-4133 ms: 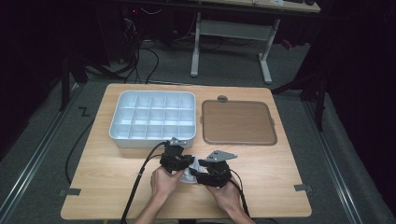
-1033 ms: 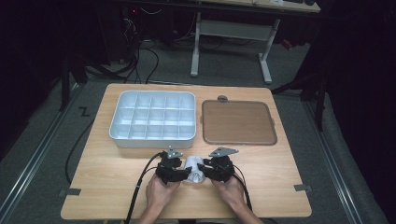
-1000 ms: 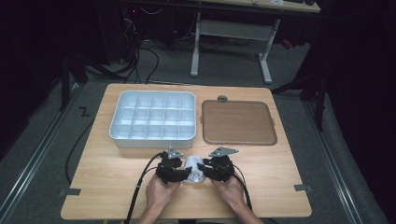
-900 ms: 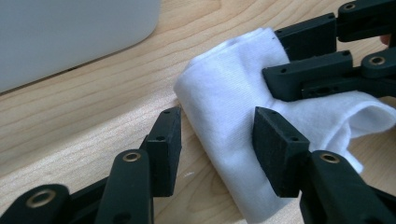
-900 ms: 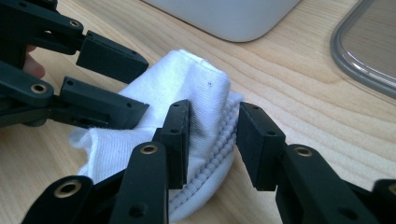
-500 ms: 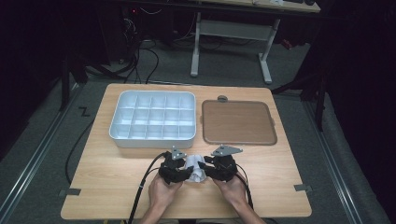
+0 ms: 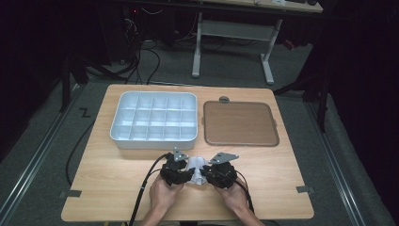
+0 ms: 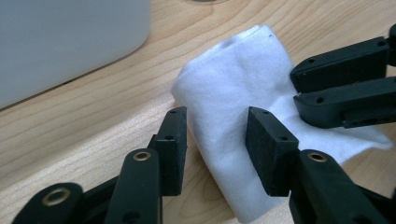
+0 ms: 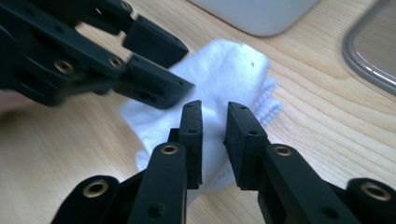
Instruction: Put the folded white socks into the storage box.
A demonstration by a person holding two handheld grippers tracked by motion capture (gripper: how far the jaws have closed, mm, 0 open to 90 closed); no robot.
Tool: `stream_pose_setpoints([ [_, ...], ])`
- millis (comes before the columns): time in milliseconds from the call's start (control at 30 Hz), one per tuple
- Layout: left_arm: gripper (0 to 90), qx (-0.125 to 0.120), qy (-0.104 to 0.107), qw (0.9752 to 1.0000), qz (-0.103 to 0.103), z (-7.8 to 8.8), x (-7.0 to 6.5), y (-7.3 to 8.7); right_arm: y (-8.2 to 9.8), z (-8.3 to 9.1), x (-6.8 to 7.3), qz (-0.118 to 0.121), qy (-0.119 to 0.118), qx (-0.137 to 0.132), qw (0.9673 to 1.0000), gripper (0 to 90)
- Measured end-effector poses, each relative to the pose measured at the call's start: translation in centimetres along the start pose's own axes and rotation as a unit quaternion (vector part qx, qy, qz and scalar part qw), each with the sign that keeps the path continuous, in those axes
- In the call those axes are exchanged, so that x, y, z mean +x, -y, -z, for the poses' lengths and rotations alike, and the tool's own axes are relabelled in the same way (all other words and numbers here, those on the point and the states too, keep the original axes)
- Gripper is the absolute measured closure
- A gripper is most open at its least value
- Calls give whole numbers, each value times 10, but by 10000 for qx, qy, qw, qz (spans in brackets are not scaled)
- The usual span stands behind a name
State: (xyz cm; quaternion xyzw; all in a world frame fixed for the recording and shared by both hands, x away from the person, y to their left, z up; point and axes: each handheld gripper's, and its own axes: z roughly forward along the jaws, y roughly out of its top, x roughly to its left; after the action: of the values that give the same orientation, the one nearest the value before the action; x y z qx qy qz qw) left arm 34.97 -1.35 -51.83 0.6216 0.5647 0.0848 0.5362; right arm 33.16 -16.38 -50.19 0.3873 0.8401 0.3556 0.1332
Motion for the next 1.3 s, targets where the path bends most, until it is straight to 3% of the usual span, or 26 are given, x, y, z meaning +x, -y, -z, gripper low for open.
stream_pose_setpoints([
  [167, 594, -55, 44, 10000, -9, -1, 2, 2, 6, -4, 0, 184, 81, -73, 9998, 772],
  [367, 593, -50, 104, 9999, 41, 0, 4, 0, 10, -5, -4, 229, -14, -166, 9996, 775],
  [567, 577, -311, 438, 9986, -3, 19, -7, -6, 9, -3, -5, 161, -27, -179, 9997, 766],
  [733, 553, -37, 488, 9985, -237, 14, -15, 7, 7, -3, -4, 65, -29, -238, 9997, 748],
  [900, 540, 18, 454, 9986, -260, 12, -13, 11, 8, 5, -3, -8, -41, -231, 9997, 706],
  [1067, 529, 82, 417, 9986, -304, 11, -12, 11, 11, 11, 3, 193, -63, -184, 9996, 701],
  [1300, 525, 155, 399, 9985, -339, 8, -12, 12, 19, 3, 0, 209, -88, -67, 9997, 741],
])
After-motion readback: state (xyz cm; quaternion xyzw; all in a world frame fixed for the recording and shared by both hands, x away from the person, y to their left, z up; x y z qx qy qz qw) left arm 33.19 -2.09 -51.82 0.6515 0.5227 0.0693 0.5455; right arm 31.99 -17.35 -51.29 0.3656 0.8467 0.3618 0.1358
